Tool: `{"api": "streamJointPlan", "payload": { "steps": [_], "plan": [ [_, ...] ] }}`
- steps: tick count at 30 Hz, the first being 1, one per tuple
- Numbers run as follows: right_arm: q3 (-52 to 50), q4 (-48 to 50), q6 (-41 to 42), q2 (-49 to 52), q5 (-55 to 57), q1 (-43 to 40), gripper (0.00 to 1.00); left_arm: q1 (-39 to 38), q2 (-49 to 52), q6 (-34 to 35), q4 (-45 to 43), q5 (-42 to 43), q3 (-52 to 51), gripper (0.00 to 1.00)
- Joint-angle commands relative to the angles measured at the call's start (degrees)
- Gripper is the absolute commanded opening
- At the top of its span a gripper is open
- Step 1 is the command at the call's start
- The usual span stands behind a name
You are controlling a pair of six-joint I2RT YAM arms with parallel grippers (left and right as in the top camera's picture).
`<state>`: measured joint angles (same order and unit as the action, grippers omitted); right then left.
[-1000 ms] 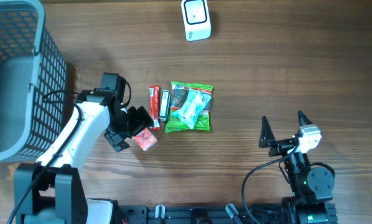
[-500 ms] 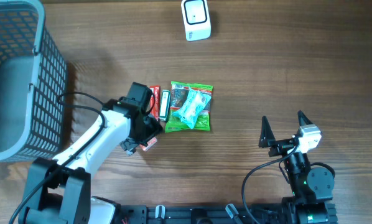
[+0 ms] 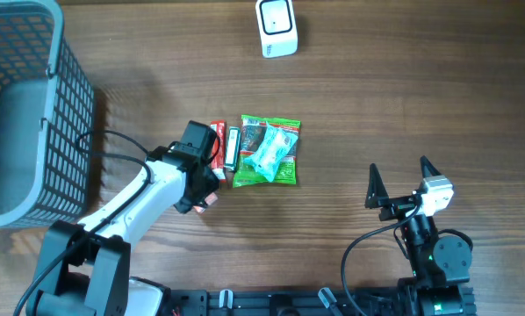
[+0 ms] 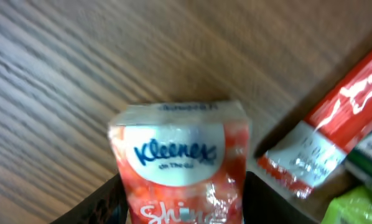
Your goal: Scan the item barcode
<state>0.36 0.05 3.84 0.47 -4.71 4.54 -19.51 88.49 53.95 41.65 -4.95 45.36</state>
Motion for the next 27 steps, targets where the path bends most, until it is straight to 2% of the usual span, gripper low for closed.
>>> {"api": "streamJointPlan", "payload": {
  "steps": [1, 4, 7, 12, 15, 18, 19, 21, 25, 27],
  "plan": [
    [0.0, 0.2, 0.7, -0.3, -0.7, 0.3, 1.0, -0.2, -0.3, 0.5, -2.3, -8.8, -0.5, 0.49],
    [0.0, 0.2, 0.7, -0.3, -0.7, 0.3, 1.0, 0.7, -0.3, 0.5, -5.1, -13.1, -0.5, 0.44],
    [0.0, 0.2, 0.7, -0.3, -0.7, 0.3, 1.0, 2.3, -0.3, -3.4, -9.4, -13.2, -0.5, 0.49],
    [0.0, 0.2, 0.7, -0.3, -0.7, 0.3, 1.0, 7.7, -0.3, -15.0, -13.7, -10.9, 0.8, 0.76],
    [0.0, 0.2, 0.7, -0.3, -0.7, 0.3, 1.0, 10.2, -0.5, -24.6, -10.2, -3.6, 3.5, 0.8],
    [0.0, 0.2, 0.7, -0.3, -0.7, 0.3, 1.0, 12.4, -0.7, -26.1, -4.1, 1.8, 6.8, 0.8],
    [0.0, 0.2, 0.6, -0.3, -0.7, 0.3, 1.0, 12.8, -0.8, -27.6, -3.6, 4.5, 7.1, 0.77],
    [0.0, 0.2, 0.7, -0.3, -0.7, 0.3, 1.0, 13.3, -0.9, -28.1, -3.2, 7.3, 7.1, 0.76],
    [0.0, 0.2, 0.7, -0.3, -0.7, 0.3, 1.0, 14.4, -3.0, -28.1, -1.6, 10.9, 7.0, 0.67],
    [0.0, 0.2, 0.7, -0.3, -0.7, 0.3, 1.0, 14.4, -5.2, -28.1, -1.0, 10.7, 7.0, 0.68]
  ]
}}
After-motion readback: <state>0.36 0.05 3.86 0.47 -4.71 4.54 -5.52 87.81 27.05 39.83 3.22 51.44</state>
